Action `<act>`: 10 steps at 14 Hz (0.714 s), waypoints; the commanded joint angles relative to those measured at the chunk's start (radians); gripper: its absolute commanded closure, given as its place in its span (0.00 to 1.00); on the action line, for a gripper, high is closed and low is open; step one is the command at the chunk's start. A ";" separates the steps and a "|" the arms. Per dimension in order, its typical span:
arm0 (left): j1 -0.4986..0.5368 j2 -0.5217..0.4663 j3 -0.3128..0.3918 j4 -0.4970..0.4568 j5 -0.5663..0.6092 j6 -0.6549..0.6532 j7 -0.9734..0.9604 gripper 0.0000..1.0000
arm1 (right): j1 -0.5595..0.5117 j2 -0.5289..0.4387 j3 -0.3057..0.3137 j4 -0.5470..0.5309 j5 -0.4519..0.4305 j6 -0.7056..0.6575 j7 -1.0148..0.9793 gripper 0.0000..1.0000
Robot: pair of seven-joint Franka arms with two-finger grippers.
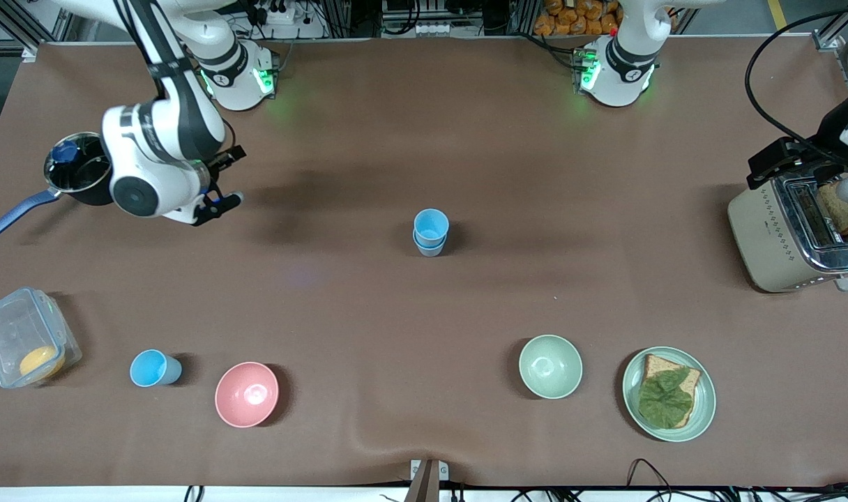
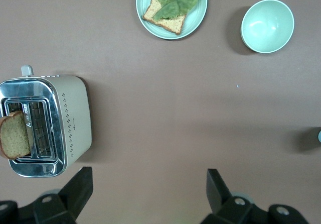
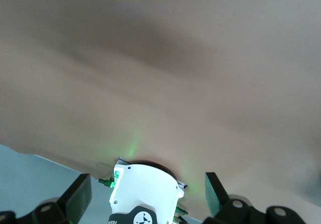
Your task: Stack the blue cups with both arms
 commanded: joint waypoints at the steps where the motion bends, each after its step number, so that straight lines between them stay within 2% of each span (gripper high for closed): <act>1: -0.001 -0.007 0.006 0.000 -0.027 -0.015 0.023 0.00 | -0.046 -0.096 0.004 0.037 -0.036 -0.022 -0.013 0.00; 6: -0.001 -0.007 0.007 -0.001 -0.036 -0.015 0.022 0.00 | -0.126 -0.088 0.005 0.361 -0.079 -0.189 0.074 0.00; 10: -0.001 -0.007 0.006 -0.001 -0.036 -0.015 0.022 0.00 | -0.135 -0.093 0.019 0.493 -0.077 -0.225 0.199 0.00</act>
